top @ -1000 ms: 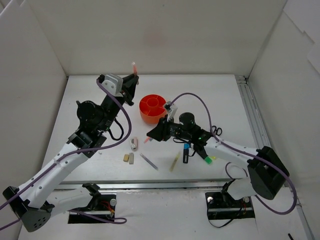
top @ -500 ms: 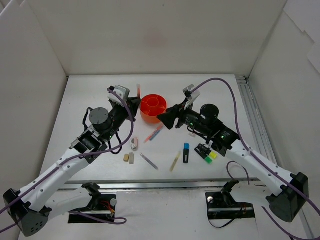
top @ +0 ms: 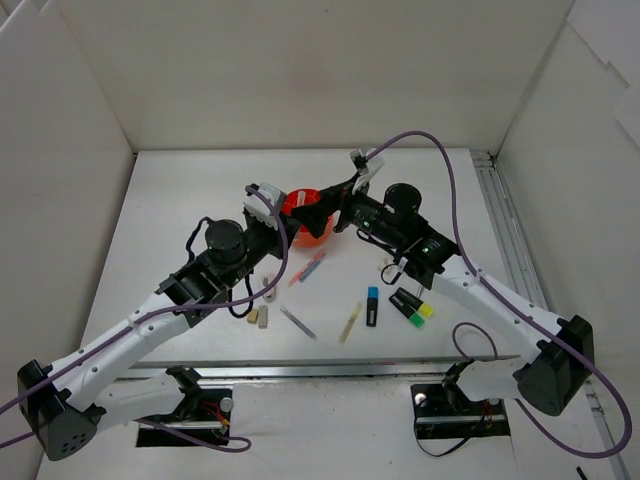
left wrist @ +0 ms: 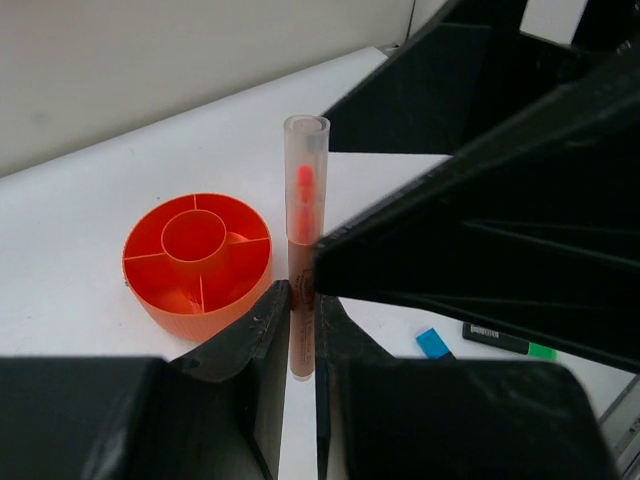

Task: Sort the stationery into containers
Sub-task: Place the pen in the storage box.

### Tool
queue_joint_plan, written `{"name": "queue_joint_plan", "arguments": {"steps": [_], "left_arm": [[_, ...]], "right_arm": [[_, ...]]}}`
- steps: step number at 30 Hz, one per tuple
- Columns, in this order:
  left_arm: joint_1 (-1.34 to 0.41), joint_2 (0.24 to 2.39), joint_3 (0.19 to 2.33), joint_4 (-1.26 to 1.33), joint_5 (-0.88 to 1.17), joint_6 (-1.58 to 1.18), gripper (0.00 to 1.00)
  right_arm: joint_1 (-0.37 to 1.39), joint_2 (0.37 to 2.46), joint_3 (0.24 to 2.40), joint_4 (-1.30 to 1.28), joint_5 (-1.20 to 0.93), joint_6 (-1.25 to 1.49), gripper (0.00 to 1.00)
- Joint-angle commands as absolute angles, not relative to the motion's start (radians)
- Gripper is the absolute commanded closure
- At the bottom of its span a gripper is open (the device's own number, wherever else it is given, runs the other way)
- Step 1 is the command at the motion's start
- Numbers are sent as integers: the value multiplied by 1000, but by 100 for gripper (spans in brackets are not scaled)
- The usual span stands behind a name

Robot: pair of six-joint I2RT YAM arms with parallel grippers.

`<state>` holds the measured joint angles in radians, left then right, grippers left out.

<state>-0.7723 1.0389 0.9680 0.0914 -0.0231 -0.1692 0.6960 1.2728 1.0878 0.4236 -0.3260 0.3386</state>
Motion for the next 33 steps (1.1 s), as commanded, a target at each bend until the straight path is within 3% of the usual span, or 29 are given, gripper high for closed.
{"name": "queue_joint_plan", "arguments": {"steps": [1, 4, 7, 10, 17, 20, 21, 33], "left_arm": [[-791, 1051, 996, 115, -15, -175, 100], [-792, 1061, 1000, 109, -18, -169, 100], [-801, 1060, 1000, 114, -21, -167, 100], [-801, 1058, 1002, 118, -31, -163, 100], [-801, 1055, 1012, 127, -29, -146, 100], [-801, 1055, 1017, 130, -29, -143, 100], [-801, 1057, 1019, 130, -32, -144, 100], [-801, 1040, 1074, 184, -67, -48, 100]], "right_arm": [[706, 1302, 1169, 566, -334, 353, 8], [707, 1328, 1196, 571, -322, 354, 16], [707, 1345, 1212, 575, -319, 360, 43], [707, 1362, 1220, 577, -327, 368, 55], [709, 1382, 1197, 574, -342, 377, 60], [710, 1382, 1187, 575, -342, 370, 78], [712, 1382, 1184, 575, -342, 365, 100], [761, 1388, 1078, 546, -270, 388, 100]]}}
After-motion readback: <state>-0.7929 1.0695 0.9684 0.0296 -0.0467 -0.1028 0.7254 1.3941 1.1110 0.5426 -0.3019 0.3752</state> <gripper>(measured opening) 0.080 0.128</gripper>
